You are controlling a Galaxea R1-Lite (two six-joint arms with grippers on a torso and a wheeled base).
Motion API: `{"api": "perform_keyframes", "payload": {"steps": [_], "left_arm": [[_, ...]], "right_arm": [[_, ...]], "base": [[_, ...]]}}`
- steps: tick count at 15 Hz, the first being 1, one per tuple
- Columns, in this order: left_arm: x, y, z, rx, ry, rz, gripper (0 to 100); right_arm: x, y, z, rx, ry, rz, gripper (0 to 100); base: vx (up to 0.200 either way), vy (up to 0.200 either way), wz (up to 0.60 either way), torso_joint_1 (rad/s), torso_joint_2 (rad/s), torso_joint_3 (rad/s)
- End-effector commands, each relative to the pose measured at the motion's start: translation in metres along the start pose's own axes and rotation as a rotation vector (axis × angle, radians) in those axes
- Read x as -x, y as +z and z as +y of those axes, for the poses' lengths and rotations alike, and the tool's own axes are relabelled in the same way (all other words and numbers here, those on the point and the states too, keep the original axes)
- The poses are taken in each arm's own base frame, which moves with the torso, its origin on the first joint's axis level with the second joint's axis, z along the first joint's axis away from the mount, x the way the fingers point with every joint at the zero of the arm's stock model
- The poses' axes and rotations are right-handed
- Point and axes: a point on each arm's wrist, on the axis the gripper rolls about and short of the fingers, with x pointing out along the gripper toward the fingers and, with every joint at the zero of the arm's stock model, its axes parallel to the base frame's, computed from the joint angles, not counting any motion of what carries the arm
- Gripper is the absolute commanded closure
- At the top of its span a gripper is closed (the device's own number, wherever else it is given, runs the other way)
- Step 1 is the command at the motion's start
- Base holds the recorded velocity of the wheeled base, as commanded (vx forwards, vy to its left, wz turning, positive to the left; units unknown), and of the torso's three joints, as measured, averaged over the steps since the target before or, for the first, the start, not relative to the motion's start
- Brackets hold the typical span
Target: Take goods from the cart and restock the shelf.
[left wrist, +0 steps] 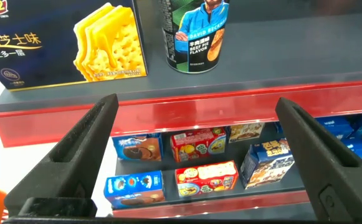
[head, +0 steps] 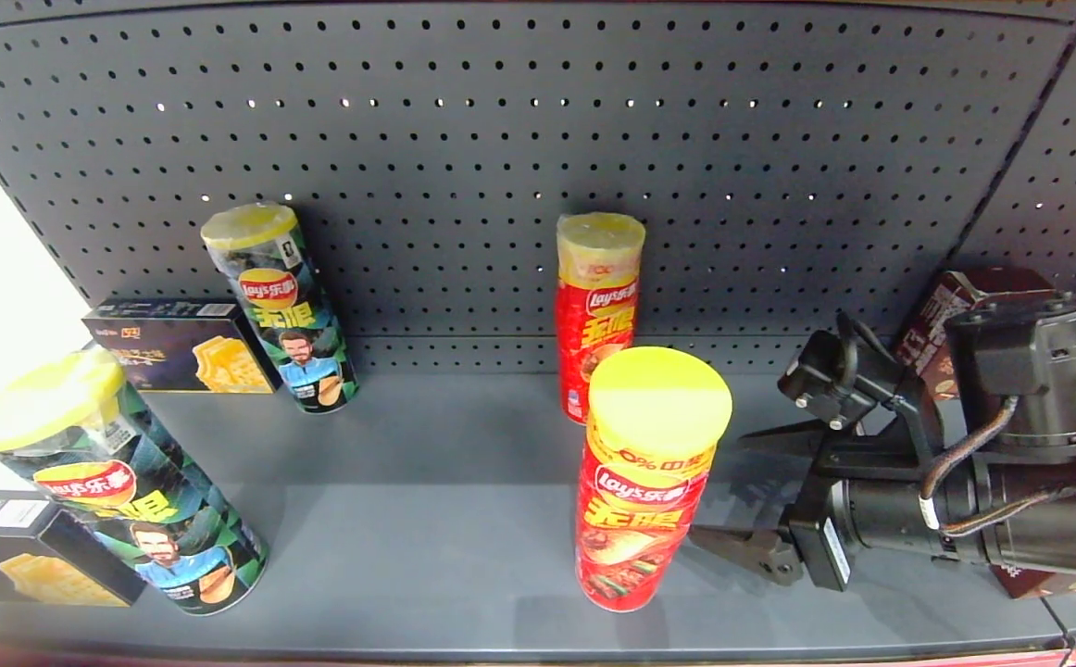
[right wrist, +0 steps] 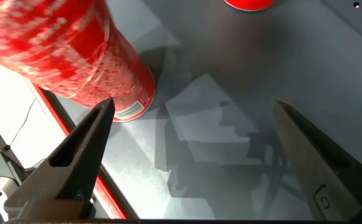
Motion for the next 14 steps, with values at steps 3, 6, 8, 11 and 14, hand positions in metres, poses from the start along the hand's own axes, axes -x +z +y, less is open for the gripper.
{"api": "perform_keyframes", "payload": {"steps": [3,6,8,11,14], "left_arm": [[-0.0001,-0.0001,0.0000,0.000,0.002,0.002,0],[-0.0001,-0.0001,0.0000,0.000,0.000,0.002,0],[-0.0001,0.0001,0.0000,0.000,0.002,0.001,0],[-0.0001,-0.0001,0.0000,0.000,0.002,0.002,0],[-0.0001,-0.0001,0.0000,0.000,0.000,0.002,0]], "right_arm": [[0.0021,0.0011,0.0005,0.002,0.003,-0.008,0],[-0.0038,0.0020,0.0006,0.003,0.009,0.000,0],[-0.0047,0.0016,0.0005,0.002,0.008,0.003,0],[-0.0016,-0.0008,0.0007,0.001,0.006,0.005,0],[0.0051,-0.0026,0.0026,0.003,0.004,-0.002,0]], "base": [[0.000,0.000,0.00,0.000,0.00,0.000],[0.000,0.000,0.00,0.000,0.00,0.000],[0.000,0.000,0.00,0.000,0.00,0.000],[0.000,0.000,0.00,0.000,0.00,0.000],[0.000,0.000,0.00,0.000,0.00,0.000]]}}
